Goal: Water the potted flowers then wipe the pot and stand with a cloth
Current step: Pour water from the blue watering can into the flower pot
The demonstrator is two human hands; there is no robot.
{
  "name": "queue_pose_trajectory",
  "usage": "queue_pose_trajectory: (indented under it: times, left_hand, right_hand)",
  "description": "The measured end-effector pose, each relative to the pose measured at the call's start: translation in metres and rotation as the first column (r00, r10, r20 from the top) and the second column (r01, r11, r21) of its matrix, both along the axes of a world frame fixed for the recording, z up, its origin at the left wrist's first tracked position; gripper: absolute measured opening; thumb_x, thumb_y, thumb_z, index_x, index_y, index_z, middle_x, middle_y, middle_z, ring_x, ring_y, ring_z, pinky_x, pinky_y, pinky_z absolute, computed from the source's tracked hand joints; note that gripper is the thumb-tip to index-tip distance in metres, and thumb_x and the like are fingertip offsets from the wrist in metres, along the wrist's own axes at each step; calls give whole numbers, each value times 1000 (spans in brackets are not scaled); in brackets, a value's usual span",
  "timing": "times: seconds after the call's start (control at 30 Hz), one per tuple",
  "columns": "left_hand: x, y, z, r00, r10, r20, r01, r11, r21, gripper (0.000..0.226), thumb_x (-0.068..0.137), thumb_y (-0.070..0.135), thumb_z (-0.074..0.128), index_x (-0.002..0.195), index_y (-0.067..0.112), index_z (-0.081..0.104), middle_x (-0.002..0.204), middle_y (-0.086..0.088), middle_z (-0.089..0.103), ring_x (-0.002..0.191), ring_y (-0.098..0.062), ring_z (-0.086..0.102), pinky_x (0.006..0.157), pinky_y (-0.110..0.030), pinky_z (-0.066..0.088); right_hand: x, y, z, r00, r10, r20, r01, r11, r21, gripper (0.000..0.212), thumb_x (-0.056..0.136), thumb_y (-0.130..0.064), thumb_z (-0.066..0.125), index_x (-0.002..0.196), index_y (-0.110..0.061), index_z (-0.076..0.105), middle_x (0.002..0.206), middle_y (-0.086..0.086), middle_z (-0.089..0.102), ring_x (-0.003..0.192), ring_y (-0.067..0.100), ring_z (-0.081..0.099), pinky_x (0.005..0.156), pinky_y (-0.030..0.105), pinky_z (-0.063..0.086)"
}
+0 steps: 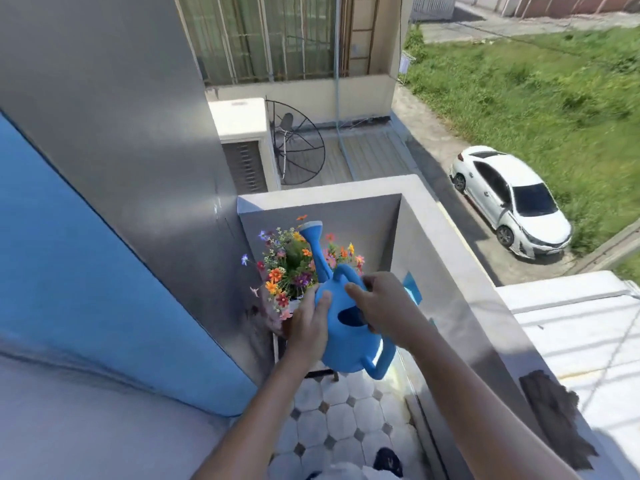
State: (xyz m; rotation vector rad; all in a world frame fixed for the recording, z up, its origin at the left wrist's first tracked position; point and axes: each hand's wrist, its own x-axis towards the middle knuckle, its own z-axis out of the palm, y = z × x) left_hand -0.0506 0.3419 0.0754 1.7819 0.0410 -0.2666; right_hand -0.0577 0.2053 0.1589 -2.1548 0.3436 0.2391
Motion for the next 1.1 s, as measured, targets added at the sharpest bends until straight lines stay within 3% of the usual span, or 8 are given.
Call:
queue_pose_trajectory:
  times: [0.13, 0.27, 0.43, 0.63, 0.8, 0.97, 1.1]
  left_hand:
    - [-3, 13, 2, 999, 5, -43, -4, 1000, 13, 63, 87, 64, 34, 136, 26, 47, 118, 0, 65, 108, -19, 62, 94, -52, 49]
    - [-3, 17, 0, 996, 3, -89, -5, 1000, -21, 59, 87, 65, 35, 131, 29, 49, 112, 0, 66, 105, -20, 64, 93, -54, 50]
    - [-3, 19, 10, 995, -26, -98, 22, 999, -45, 25, 102, 42, 32, 117, 33, 50, 103, 4, 66, 98, -15, 64, 88, -43, 53]
    - [0, 17, 14, 996, -31, -84, 27, 999, -43, 28, 103, 40, 32, 116, 27, 52, 98, 2, 65, 94, -19, 64, 85, -44, 52]
    - [-2, 12, 14, 996, -50, -72, 51, 998, 25, 34, 95, 54, 32, 107, 31, 54, 98, -2, 66, 94, -21, 64, 87, -53, 51]
    - [-7, -3, 15, 993, -100, -59, 103, 994, 35, 39, 91, 59, 31, 102, 29, 55, 94, -5, 65, 89, -25, 63, 84, -56, 50]
    - [-12, -19, 13, 989, -136, -61, 138, 990, 33, 41, 89, 60, 32, 100, 28, 55, 93, -7, 65, 89, -27, 63, 83, -57, 49]
  right_hand:
    - [9, 15, 6, 998, 64, -5, -64, 991, -120, 37, 95, -31, 55, 70, -4, 54, 56, 11, 51, 39, 24, 56, 40, 28, 46]
    - [15, 23, 10, 994, 98, -43, -104, 980, -170, 38, 97, -29, 52, 76, 3, 58, 57, 12, 55, 35, 20, 56, 37, 25, 42]
    - [20, 29, 15, 994, 95, -52, -102, 979, -174, 36, 99, -28, 52, 72, -4, 52, 60, 15, 54, 44, 24, 57, 47, 30, 47]
    - [22, 31, 26, 994, 71, -80, -86, 977, -195, 33, 99, -27, 53, 75, -7, 59, 61, 10, 52, 46, 21, 54, 46, 25, 45]
    - [18, 24, 29, 995, 50, -91, -69, 974, -214, 35, 99, -26, 53, 76, 0, 60, 66, 14, 51, 55, 27, 53, 57, 40, 54]
    - [7, 8, 31, 995, -17, -101, -6, 973, -231, 34, 99, -26, 52, 83, 2, 63, 71, 15, 57, 53, 25, 52, 51, 30, 47]
    - [-4, -6, 32, 988, -91, -121, 62, 972, -226, 38, 100, -27, 52, 88, 6, 64, 71, 17, 58, 43, 22, 54, 37, 21, 42]
